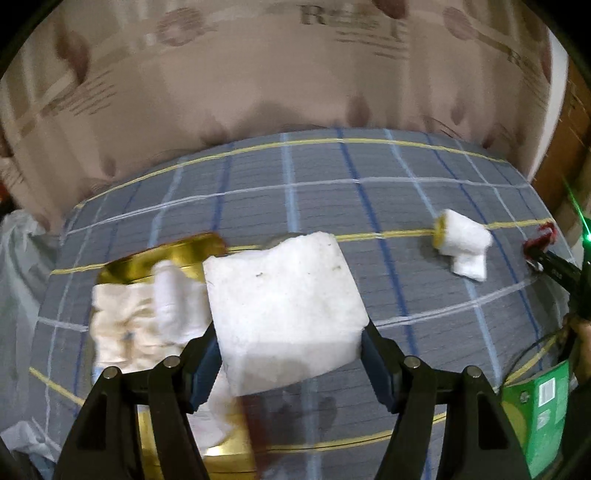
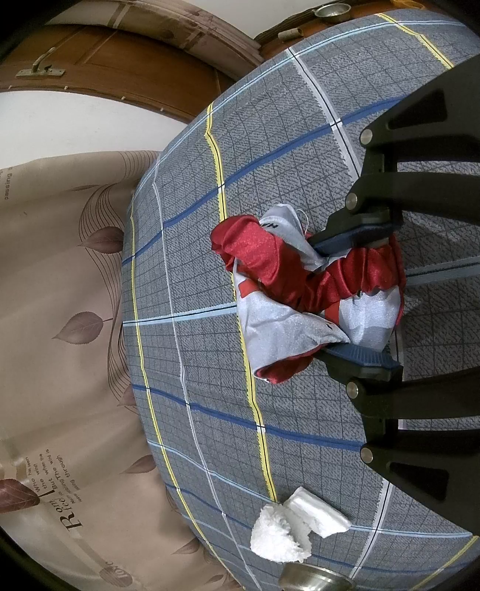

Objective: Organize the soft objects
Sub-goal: 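Grasp the white square cloth with the left gripper and lift it, then lower the white square cloth into the gold tray and open the left gripper, then carry the red-and-white cloth into the gold tray and open the right gripper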

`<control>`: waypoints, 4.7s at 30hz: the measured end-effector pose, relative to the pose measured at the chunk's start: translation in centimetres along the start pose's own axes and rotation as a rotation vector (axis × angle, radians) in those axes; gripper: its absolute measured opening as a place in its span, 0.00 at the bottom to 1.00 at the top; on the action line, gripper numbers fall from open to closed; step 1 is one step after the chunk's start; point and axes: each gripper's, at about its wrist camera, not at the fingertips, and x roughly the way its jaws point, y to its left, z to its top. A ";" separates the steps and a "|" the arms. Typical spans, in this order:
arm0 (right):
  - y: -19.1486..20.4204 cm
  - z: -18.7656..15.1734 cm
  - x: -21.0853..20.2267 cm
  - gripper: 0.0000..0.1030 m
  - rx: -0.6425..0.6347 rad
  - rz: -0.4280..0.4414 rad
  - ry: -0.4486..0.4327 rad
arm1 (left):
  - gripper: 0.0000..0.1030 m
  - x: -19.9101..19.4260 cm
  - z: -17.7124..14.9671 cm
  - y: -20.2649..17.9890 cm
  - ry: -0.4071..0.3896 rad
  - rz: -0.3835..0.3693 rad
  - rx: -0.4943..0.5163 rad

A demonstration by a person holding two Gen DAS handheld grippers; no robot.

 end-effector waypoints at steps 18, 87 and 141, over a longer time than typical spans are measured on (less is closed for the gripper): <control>0.1 0.0 0.0 0.44 -0.004 -0.008 0.004 | 0.68 0.6 -4.4 12.8 0.058 0.105 -0.154; 0.0 0.2 0.5 0.59 -0.011 -0.060 0.041 | 0.77 2.5 -2.8 15.7 0.122 -0.087 -0.160; 25.8 2.9 -13.8 0.26 -0.417 0.451 0.020 | 0.81 -3.2 -8.4 18.9 0.012 0.139 -0.261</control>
